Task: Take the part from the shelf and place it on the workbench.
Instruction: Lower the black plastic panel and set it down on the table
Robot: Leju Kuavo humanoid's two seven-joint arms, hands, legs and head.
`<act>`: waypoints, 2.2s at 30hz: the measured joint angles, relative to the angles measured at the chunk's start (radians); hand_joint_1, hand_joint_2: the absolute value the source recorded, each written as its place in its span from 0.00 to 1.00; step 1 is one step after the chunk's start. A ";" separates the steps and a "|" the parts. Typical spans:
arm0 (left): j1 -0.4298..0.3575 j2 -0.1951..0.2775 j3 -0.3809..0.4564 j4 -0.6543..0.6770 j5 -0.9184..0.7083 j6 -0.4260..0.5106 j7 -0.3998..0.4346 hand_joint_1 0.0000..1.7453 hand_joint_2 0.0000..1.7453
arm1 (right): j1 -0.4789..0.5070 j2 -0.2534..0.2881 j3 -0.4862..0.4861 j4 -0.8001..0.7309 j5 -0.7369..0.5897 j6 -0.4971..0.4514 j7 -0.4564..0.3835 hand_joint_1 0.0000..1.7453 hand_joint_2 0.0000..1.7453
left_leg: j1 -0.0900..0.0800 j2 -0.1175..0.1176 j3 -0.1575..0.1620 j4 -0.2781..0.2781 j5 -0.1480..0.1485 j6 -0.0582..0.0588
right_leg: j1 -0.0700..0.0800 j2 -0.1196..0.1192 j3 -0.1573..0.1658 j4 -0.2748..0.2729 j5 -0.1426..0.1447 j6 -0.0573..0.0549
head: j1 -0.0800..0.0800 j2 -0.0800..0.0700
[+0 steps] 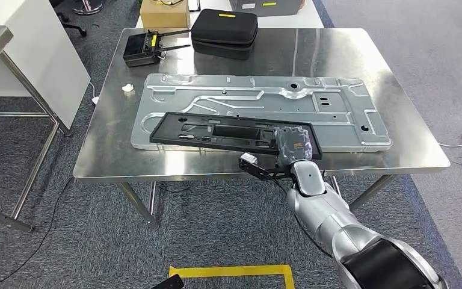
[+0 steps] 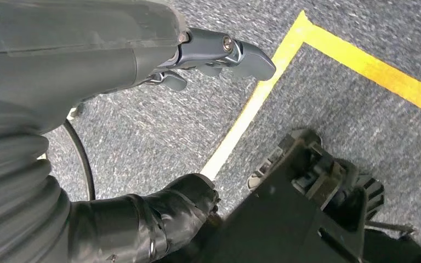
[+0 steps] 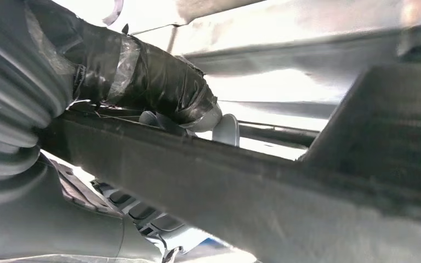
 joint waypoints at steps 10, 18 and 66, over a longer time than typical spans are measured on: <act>-0.001 -0.011 -0.012 0.000 -0.006 -0.008 0.007 0.00 1.00 | 0.036 0.039 0.016 0.019 0.119 -0.044 0.080 1.00 1.00 | -0.005 -0.001 0.006 -0.004 -0.003 -0.019 | 0.012 0.002 0.080 -0.170 0.094 -0.025 | 0.000 0.000; 0.008 -0.012 -0.015 0.000 -0.008 -0.010 0.012 0.00 1.00 | 0.059 0.060 0.034 0.031 0.144 -0.052 0.093 1.00 1.00 | -0.003 0.001 -0.122 0.278 -0.132 -0.042 | 0.006 -0.004 0.090 -0.186 0.103 -0.054 | -0.001 0.000; 0.014 -0.020 -0.015 0.000 -0.020 -0.030 -0.006 0.00 1.00 | -0.089 0.049 -0.040 -0.031 0.144 0.053 0.021 1.00 1.00 | -0.002 -0.005 -0.005 0.009 -0.005 0.001 | 0.003 -0.001 -0.021 0.027 0.035 -0.010 | 0.000 0.000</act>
